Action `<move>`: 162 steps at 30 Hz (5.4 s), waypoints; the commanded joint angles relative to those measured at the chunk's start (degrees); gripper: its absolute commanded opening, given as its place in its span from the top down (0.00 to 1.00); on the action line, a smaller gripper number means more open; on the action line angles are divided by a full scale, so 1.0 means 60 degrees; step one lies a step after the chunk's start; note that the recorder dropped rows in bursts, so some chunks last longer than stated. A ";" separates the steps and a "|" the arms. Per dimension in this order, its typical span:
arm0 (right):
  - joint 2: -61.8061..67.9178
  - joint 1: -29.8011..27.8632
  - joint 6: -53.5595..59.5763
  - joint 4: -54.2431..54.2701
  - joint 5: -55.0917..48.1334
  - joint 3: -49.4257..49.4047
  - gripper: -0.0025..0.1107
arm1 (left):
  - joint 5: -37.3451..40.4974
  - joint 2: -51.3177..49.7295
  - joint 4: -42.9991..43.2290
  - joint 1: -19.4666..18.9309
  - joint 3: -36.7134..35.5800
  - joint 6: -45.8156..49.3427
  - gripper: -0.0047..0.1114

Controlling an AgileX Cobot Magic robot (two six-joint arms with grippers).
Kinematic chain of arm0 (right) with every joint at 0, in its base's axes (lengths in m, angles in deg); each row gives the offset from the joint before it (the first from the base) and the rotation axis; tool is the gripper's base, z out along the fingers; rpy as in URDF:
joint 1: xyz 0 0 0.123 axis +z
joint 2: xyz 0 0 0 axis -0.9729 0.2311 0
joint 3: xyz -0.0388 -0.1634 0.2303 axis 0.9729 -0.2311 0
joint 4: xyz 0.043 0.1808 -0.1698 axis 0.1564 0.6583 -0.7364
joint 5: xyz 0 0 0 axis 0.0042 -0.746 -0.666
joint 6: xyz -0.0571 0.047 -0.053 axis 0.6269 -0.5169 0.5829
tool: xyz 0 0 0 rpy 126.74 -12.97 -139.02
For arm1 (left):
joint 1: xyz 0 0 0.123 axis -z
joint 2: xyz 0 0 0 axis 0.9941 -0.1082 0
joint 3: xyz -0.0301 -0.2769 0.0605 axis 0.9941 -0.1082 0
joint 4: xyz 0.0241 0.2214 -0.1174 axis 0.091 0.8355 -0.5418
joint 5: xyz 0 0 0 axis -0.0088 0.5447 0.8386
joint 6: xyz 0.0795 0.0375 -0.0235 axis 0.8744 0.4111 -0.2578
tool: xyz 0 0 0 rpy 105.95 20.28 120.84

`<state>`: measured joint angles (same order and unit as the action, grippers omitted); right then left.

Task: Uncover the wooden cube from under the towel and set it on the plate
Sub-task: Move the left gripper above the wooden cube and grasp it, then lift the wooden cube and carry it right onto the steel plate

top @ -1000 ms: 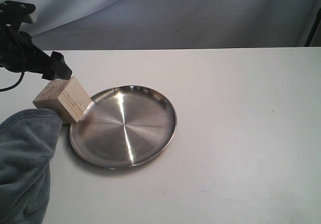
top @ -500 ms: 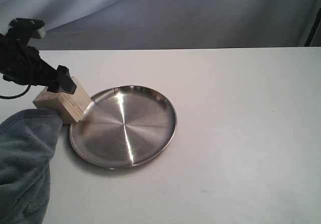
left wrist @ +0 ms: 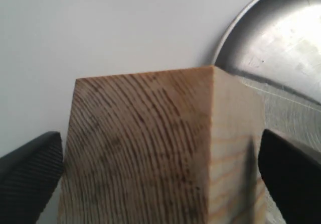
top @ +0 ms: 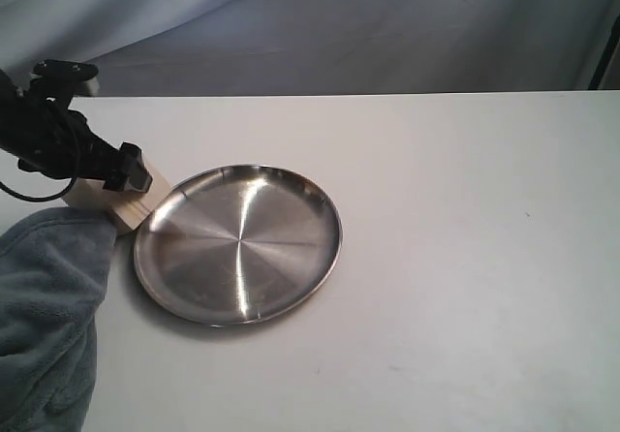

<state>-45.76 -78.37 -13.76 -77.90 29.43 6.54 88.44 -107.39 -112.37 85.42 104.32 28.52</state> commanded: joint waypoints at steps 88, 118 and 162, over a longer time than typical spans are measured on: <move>-0.0058 0.0001 0.0072 0.0042 0.0132 -0.0038 0.98 | -0.0561 -0.0187 0.4259 0.0392 -0.0049 -0.4443 0.51; -0.0058 0.0001 0.0072 0.0042 0.0132 -0.0038 0.98 | 0.0687 0.3634 0.2214 0.0392 -0.0049 -0.3009 0.96; -0.0058 0.0001 0.0072 0.0042 0.0132 -0.0038 0.98 | -0.1456 0.0144 -0.0806 0.3214 -0.0049 0.0075 0.96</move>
<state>-45.76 -78.37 -13.76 -77.90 29.43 6.54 81.49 -106.87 -116.12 104.45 103.77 28.46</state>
